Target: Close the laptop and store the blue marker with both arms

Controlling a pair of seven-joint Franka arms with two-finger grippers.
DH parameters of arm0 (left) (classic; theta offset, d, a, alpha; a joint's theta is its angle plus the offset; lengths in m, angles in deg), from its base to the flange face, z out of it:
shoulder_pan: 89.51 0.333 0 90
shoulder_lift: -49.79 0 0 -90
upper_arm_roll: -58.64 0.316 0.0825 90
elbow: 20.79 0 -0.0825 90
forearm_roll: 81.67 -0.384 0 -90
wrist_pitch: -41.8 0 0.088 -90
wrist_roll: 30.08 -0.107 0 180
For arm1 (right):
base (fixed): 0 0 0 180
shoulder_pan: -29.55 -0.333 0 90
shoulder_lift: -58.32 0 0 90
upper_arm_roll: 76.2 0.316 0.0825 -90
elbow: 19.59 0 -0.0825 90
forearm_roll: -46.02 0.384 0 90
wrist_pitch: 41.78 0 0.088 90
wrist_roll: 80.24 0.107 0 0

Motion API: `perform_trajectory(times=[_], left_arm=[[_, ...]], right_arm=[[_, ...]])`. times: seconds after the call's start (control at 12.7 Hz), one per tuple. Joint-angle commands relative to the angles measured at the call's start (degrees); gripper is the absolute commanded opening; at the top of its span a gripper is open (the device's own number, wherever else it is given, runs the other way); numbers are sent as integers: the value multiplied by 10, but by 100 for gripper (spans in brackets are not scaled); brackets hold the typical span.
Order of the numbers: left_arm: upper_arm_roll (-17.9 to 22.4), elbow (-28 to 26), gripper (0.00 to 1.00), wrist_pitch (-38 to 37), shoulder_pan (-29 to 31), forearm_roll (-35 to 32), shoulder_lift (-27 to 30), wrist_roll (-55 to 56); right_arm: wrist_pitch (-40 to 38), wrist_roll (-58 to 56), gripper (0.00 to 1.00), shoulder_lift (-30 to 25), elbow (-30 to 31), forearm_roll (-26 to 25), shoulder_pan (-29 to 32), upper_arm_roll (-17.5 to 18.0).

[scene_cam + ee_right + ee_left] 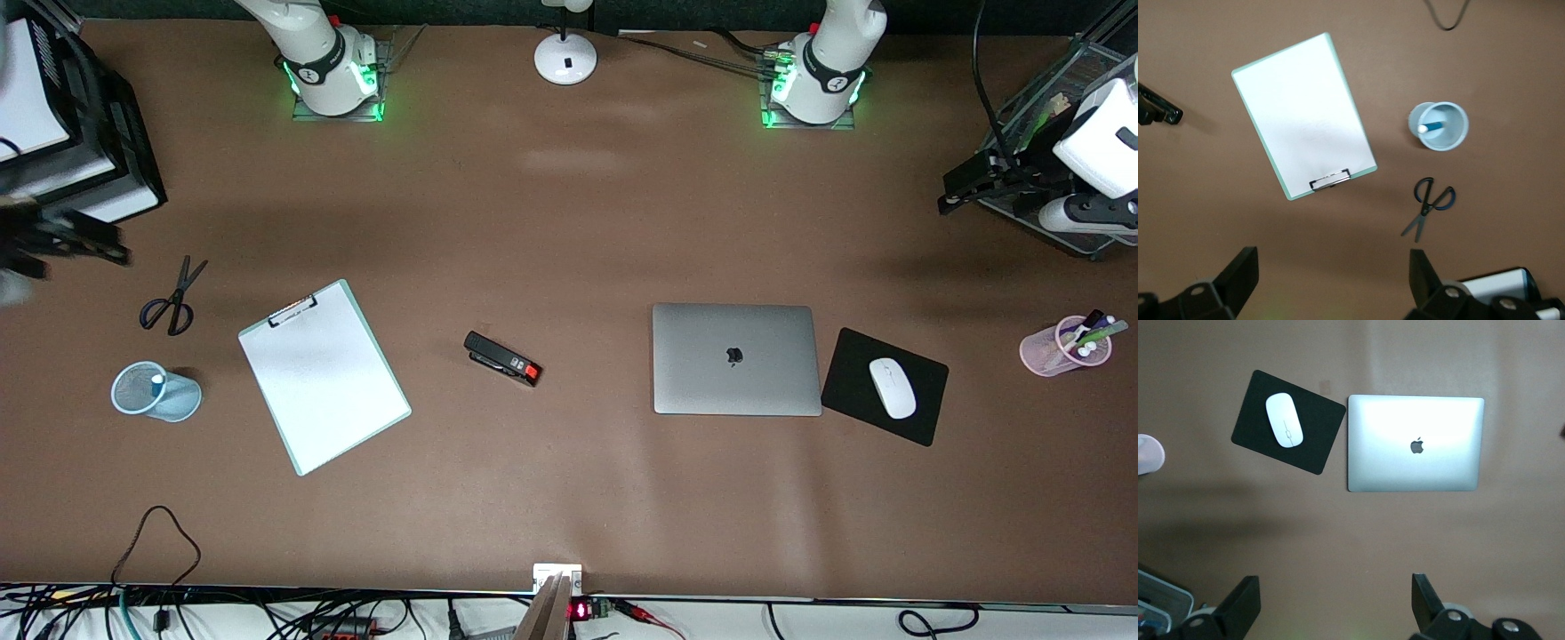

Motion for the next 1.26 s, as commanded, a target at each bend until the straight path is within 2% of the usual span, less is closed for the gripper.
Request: perform_trajectory(times=[0.0, 0.32, 0.55, 0.71, 0.95, 1.18], left_arm=[[-5, 8, 100, 11, 3, 10, -26, 0], [2, 9, 100, 20, 7, -12, -20, -2], [-5, 8, 100, 47, 6, -13, -20, -2], [-2, 7, 100, 52, 8, -7, -19, -13], [1, 7, 100, 52, 8, -2, -20, -30], [2, 5, 100, 52, 9, 4, -20, -30]], right_arm=[[-2, 50, 100, -22, 12, 1, -8, 9], [-9, 79, 100, -34, 15, 8, -7, 8], [-13, 80, 100, -20, 22, 2, -9, 9], [-9, 87, 100, -49, 49, 3, -17, 8], [44, 90, 100, -122, 133, 8, -13, 8], [75, 91, 100, -162, 185, 8, -12, 8]])
